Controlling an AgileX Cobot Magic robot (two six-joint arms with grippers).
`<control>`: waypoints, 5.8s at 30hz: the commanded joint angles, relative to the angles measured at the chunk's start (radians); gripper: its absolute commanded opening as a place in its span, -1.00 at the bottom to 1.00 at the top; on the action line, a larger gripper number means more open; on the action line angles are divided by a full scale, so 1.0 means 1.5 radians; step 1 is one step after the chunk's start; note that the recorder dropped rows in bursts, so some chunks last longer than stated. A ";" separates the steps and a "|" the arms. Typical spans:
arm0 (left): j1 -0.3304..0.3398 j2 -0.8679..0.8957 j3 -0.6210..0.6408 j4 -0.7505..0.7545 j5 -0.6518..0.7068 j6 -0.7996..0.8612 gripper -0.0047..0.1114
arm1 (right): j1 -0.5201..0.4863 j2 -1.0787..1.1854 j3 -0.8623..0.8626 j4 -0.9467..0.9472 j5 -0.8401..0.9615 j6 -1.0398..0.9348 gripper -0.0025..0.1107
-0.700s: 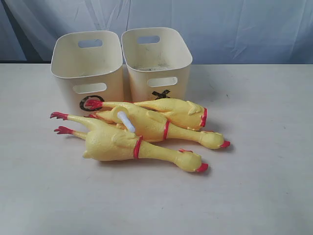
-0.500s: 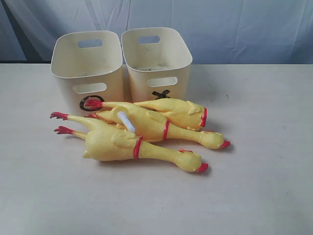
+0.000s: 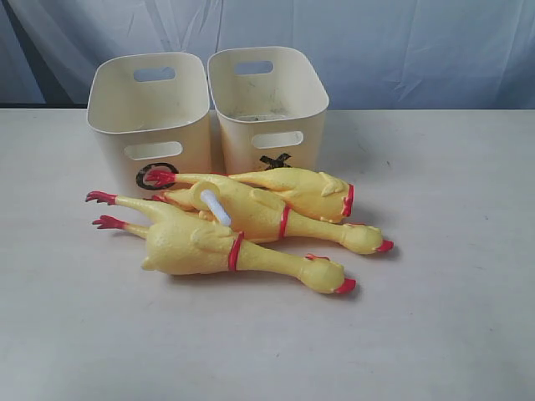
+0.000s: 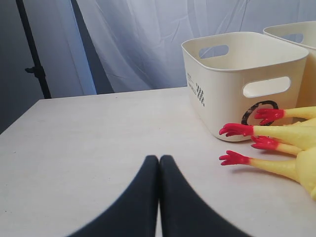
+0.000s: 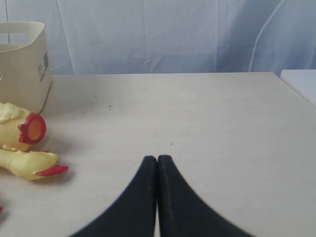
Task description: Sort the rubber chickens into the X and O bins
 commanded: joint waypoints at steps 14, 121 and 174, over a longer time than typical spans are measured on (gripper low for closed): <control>0.002 -0.003 0.002 0.000 0.001 -0.002 -0.92 | 0.001 -0.004 0.000 0.001 -0.005 -0.001 -0.97; 0.000 0.679 -0.408 -0.881 0.409 1.026 -0.66 | 0.001 -0.004 0.000 0.001 -0.005 -0.001 -0.97; -0.483 1.219 -0.611 -0.660 0.011 1.325 0.17 | 0.001 -0.004 0.000 0.001 -0.005 0.001 -0.97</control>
